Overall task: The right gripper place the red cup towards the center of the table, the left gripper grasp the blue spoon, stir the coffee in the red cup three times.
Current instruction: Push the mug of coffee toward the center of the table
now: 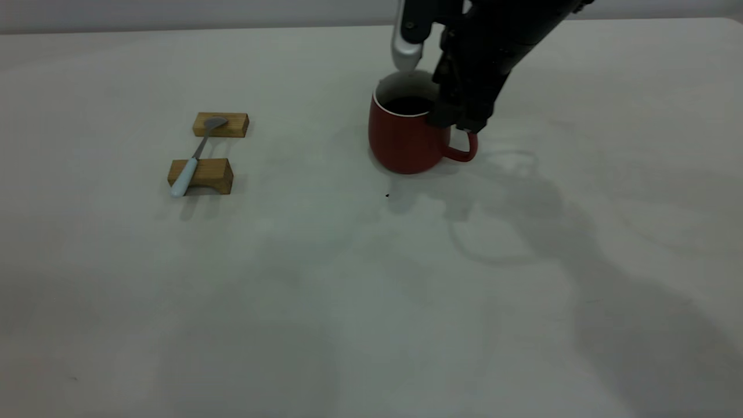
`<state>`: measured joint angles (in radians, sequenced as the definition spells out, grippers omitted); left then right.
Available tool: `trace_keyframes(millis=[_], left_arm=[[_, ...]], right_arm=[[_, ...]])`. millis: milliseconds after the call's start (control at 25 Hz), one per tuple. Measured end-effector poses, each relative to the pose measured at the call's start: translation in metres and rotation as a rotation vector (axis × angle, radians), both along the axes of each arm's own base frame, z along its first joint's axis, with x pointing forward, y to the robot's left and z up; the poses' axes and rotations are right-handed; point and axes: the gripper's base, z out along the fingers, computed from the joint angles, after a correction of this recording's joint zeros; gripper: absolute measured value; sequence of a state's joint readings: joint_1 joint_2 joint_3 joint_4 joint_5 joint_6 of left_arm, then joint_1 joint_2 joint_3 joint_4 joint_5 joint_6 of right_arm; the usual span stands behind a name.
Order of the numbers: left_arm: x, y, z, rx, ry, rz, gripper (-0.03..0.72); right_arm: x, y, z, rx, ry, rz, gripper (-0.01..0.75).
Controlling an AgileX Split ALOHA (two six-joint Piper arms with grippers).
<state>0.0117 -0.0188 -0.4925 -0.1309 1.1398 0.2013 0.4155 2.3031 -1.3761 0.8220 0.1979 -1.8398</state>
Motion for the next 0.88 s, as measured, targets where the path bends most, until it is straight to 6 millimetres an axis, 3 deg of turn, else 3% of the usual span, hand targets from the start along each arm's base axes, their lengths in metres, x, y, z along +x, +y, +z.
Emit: trace_keyframes(millis=[160, 480, 680, 880], left_arm=[[0.0, 0.0, 0.0, 0.0, 0.0, 0.0, 0.575], [0.0, 0.0, 0.0, 0.0, 0.0, 0.0, 0.575], [0.0, 0.0, 0.0, 0.0, 0.0, 0.0, 0.575], [0.0, 0.0, 0.0, 0.0, 0.0, 0.0, 0.575]], right_arm=[[-0.006, 0.011, 0.0, 0.016, 0.008, 0.032, 0.541], [-0.004, 0.012, 0.013, 0.036, -0.011, 0.035, 0.541], [0.004, -0.012, 0.033, 0.087, 0.02, 0.01, 0.541], [0.006, -0.035, 0.021, 0.113, 0.118, 0.009, 0.541]])
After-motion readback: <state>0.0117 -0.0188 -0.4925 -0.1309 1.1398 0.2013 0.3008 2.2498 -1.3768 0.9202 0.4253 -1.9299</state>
